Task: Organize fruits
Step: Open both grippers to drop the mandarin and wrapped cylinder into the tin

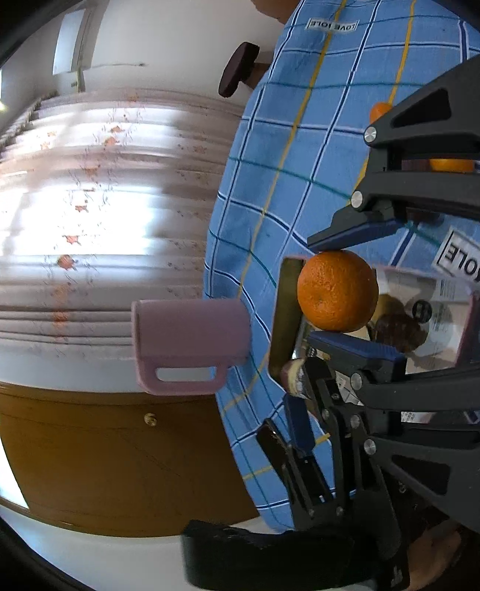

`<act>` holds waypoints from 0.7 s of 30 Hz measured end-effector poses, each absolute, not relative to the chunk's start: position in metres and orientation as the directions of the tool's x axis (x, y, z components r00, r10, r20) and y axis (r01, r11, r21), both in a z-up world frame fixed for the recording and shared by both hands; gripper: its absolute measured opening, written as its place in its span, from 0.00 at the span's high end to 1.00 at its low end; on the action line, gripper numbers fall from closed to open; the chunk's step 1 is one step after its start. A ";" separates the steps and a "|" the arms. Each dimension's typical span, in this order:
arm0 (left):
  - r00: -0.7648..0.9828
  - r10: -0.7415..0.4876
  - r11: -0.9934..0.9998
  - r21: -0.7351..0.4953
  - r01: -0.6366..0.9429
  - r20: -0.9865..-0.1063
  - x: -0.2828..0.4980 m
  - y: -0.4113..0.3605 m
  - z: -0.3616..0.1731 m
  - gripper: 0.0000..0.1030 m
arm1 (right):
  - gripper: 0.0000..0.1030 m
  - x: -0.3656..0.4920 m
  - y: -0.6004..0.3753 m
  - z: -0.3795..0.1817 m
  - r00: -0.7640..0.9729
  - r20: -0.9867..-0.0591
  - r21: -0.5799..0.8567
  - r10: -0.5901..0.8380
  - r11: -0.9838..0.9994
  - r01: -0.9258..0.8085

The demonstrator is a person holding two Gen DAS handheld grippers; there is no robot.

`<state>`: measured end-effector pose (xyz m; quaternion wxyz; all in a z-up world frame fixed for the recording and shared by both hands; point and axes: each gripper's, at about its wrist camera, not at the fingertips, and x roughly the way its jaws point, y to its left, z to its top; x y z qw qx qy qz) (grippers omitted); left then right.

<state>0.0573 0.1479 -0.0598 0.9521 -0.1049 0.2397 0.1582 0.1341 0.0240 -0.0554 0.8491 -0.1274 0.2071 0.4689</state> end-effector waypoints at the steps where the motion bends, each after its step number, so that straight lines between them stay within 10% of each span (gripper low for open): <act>1: 0.833 0.254 0.926 -0.124 -0.355 -0.492 0.057 0.150 -0.061 0.58 | 0.54 0.134 0.027 -0.057 0.473 -0.476 -0.023 0.742 0.527 -0.850; 8: 0.822 0.257 0.917 -0.141 -0.374 -0.509 0.059 0.157 -0.063 0.56 | 0.53 0.145 0.038 -0.067 0.422 -0.519 0.017 0.744 0.502 -0.864; 16: 0.843 0.277 0.913 -0.148 -0.380 -0.461 0.045 0.152 -0.058 0.13 | 0.36 0.139 0.009 -0.055 0.474 -0.478 -0.040 0.740 0.520 -0.853; 21: 0.858 0.243 0.927 -0.153 -0.343 -0.452 0.046 0.138 -0.057 0.11 | 0.46 0.150 -0.018 -0.061 0.587 -0.507 -0.141 0.631 0.611 -0.779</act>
